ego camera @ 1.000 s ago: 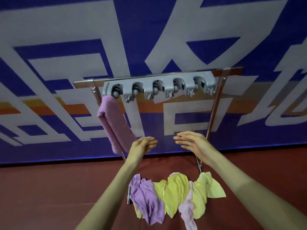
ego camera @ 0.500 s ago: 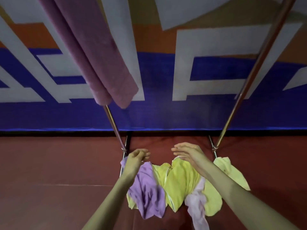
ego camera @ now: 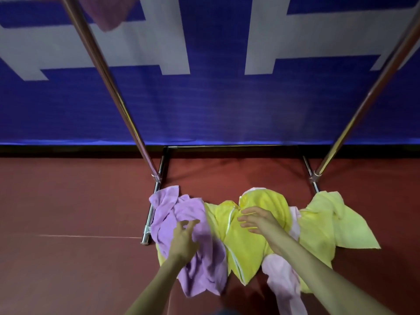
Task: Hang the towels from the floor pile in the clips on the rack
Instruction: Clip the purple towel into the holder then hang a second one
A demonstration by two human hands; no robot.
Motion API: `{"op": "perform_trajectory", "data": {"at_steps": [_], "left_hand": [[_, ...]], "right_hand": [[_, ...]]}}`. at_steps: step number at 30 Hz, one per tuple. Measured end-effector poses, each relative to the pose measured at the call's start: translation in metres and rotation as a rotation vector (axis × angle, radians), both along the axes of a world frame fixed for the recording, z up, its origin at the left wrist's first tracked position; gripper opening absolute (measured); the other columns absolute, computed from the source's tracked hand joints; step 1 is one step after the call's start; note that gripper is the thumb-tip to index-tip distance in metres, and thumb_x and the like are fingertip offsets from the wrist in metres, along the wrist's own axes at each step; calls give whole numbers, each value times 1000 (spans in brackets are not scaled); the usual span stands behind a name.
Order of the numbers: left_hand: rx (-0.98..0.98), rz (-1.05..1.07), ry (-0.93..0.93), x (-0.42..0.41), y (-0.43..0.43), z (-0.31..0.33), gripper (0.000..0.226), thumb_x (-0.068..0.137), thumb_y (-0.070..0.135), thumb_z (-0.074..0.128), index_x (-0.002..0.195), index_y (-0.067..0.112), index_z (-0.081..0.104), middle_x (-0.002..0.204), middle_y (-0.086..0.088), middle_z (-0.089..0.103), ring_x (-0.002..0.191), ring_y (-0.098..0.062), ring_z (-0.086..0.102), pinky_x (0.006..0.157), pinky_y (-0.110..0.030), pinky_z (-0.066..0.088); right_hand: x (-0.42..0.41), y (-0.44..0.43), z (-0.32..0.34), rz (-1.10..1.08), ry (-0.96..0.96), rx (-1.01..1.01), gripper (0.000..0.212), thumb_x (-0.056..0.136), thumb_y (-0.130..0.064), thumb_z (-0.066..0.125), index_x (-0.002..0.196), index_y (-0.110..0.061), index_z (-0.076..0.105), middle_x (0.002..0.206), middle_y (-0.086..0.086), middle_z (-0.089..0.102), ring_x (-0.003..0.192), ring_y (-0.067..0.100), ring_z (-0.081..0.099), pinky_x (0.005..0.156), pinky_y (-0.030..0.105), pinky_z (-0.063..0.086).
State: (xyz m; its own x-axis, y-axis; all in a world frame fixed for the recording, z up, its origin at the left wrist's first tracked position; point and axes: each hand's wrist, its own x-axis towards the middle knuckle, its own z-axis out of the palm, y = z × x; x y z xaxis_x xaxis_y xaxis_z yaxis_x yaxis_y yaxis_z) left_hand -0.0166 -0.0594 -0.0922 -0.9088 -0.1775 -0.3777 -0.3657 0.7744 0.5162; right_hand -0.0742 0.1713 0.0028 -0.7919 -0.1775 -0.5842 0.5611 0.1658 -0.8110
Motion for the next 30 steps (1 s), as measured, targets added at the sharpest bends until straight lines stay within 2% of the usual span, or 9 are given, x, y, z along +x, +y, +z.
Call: {"op": "perform_trajectory", "data": {"at_steps": [5, 9, 12, 17, 20, 22, 25, 27, 30], "left_hand": [[-129, -118, -41, 8, 10, -26, 44, 83, 20, 60, 126, 23, 55, 118, -6, 42, 105, -25, 51, 87, -34, 50], [4, -71, 10, 4, 17, -19, 15, 89, 7, 52, 92, 17, 63, 90, 1, 43, 75, -15, 50, 73, -27, 43], [178, -4, 116, -2, 29, 8, 33, 88, 3, 55, 66, 25, 43, 68, 9, 45, 61, -1, 41, 66, -20, 34], [597, 58, 174, -20, 47, 83, 19, 94, 2, 53, 77, 10, 48, 59, 15, 49, 56, 6, 43, 61, -12, 37], [732, 64, 262, -29, 57, 128, 21, 93, -7, 48, 78, 5, 41, 47, 18, 48, 48, 5, 44, 55, -9, 37], [782, 80, 317, -34, 60, 148, 19, 94, -8, 46, 80, 4, 41, 48, 14, 49, 48, 5, 47, 53, -7, 40], [799, 119, 407, -40, 58, 161, 12, 94, -3, 49, 84, 2, 46, 63, 9, 50, 60, 4, 48, 62, -7, 41], [811, 118, 427, -44, 55, 168, 10, 94, 0, 50, 85, 3, 47, 63, 12, 52, 64, 2, 50, 65, -8, 40], [876, 126, 416, -44, 55, 177, 9, 96, 4, 49, 88, 2, 46, 61, 9, 53, 63, -3, 51, 62, -10, 42]], "right_hand": [[11, 2, -19, 25, -14, 22, 6, 87, -7, 62, 90, -12, 64, 90, 6, 71, 81, 20, 64, 73, 27, 44], [18, -1, -26, 66, 2, 31, 6, 86, -9, 64, 87, -15, 65, 91, 5, 73, 78, 16, 66, 73, 25, 45], [19, -3, -30, 112, 22, 50, 11, 83, -6, 66, 86, -17, 65, 86, 1, 71, 77, 11, 63, 71, 20, 46], [12, -18, -26, 212, 48, -13, 32, 71, 12, 69, 84, -16, 59, 75, -3, 58, 60, -5, 57, 64, 14, 46], [10, -30, -24, 219, 111, -35, 30, 55, -4, 68, 81, -18, 60, 75, -6, 58, 64, -2, 55, 67, 17, 43], [10, -32, -22, 190, 156, -42, 21, 57, -7, 60, 76, -17, 64, 75, -3, 64, 73, 9, 59, 73, 22, 45], [7, -30, -22, 196, 203, -26, 21, 71, -2, 60, 67, -22, 66, 69, -8, 67, 72, 5, 60, 75, 20, 45], [7, -30, -20, 163, 216, -47, 17, 66, -11, 69, 74, -25, 66, 75, -9, 65, 75, 8, 59, 75, 25, 45], [5, -29, -17, 67, 107, -210, 44, 59, -15, 72, 100, -22, 60, 88, -3, 69, 82, 16, 65, 78, 31, 49]]}}
